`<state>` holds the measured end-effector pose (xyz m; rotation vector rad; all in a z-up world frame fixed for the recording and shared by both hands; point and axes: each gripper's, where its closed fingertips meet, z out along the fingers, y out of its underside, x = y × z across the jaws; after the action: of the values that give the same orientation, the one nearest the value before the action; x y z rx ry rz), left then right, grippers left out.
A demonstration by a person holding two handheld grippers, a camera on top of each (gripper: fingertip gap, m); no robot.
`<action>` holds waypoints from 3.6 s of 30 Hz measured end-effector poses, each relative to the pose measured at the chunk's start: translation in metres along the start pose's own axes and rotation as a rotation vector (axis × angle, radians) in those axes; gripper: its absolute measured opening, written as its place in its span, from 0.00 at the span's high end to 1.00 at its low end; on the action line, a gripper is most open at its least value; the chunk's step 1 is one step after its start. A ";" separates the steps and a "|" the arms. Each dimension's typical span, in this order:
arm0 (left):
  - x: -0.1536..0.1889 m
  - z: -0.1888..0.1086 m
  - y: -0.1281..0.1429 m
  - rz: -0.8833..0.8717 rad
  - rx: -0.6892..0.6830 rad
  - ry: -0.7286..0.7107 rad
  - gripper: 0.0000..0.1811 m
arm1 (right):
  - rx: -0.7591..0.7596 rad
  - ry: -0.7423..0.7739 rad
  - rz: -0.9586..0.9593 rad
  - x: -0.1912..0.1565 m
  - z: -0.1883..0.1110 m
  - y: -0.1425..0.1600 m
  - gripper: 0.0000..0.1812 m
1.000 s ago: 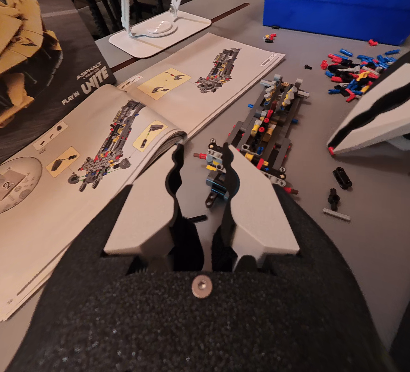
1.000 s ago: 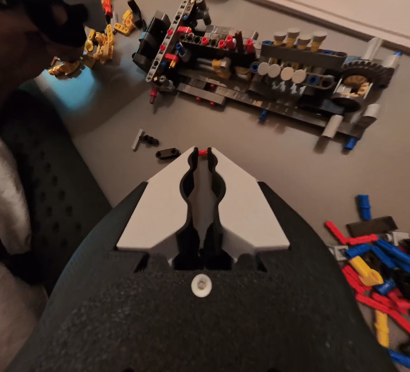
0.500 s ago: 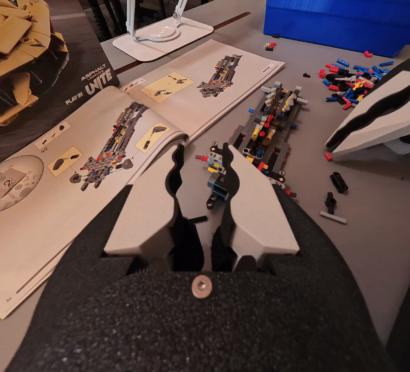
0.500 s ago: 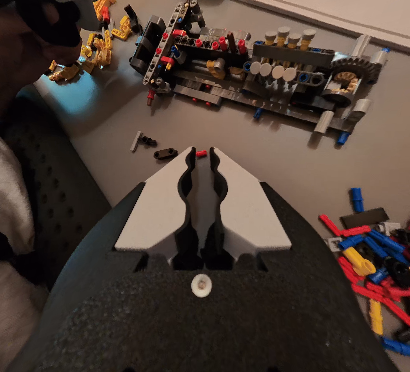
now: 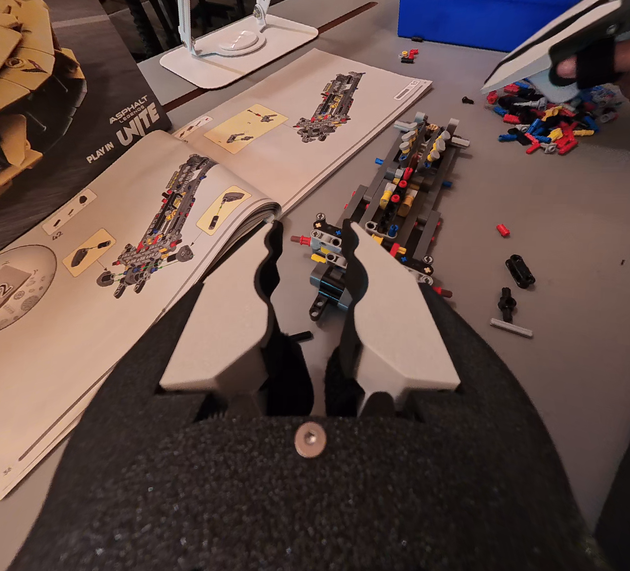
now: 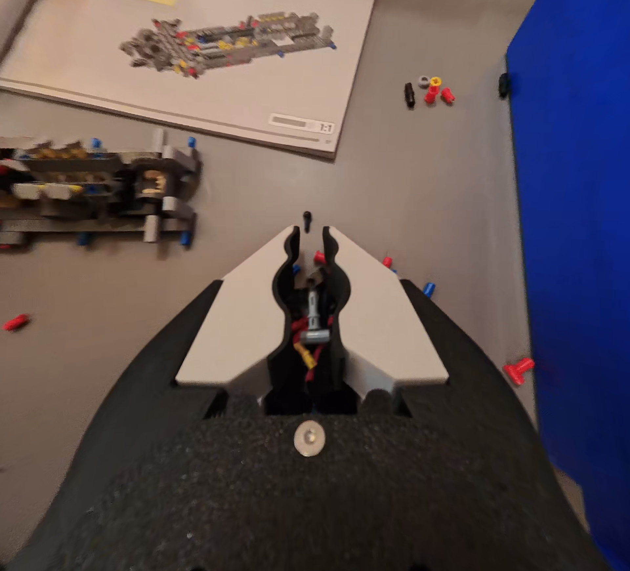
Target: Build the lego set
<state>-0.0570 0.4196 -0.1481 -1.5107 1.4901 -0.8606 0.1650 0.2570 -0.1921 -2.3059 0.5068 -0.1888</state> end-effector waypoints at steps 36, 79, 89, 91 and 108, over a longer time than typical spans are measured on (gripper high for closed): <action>-0.005 -0.002 -0.002 -0.019 0.022 -0.015 0.82 | -0.128 -0.483 -0.450 -0.167 -0.030 0.054 0.99; -0.034 -0.030 -0.036 -0.078 0.309 -0.092 0.81 | 0.319 -0.518 -0.243 -0.165 -0.020 -0.052 0.93; 0.010 -0.038 -0.046 -0.026 0.350 0.097 0.85 | 0.078 -1.020 -0.539 -0.239 -0.070 0.037 0.88; 0.019 -0.036 -0.045 -0.033 0.342 0.151 0.86 | 0.033 -0.995 -0.591 -0.239 -0.064 0.045 0.88; 0.026 -0.019 -0.027 0.001 0.227 0.173 0.87 | -0.020 -0.828 -0.602 -0.200 -0.056 0.056 0.87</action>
<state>-0.0612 0.3908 -0.1171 -1.2954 1.4588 -1.1434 -0.0500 0.2676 -0.1892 -2.2400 -0.6026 0.4761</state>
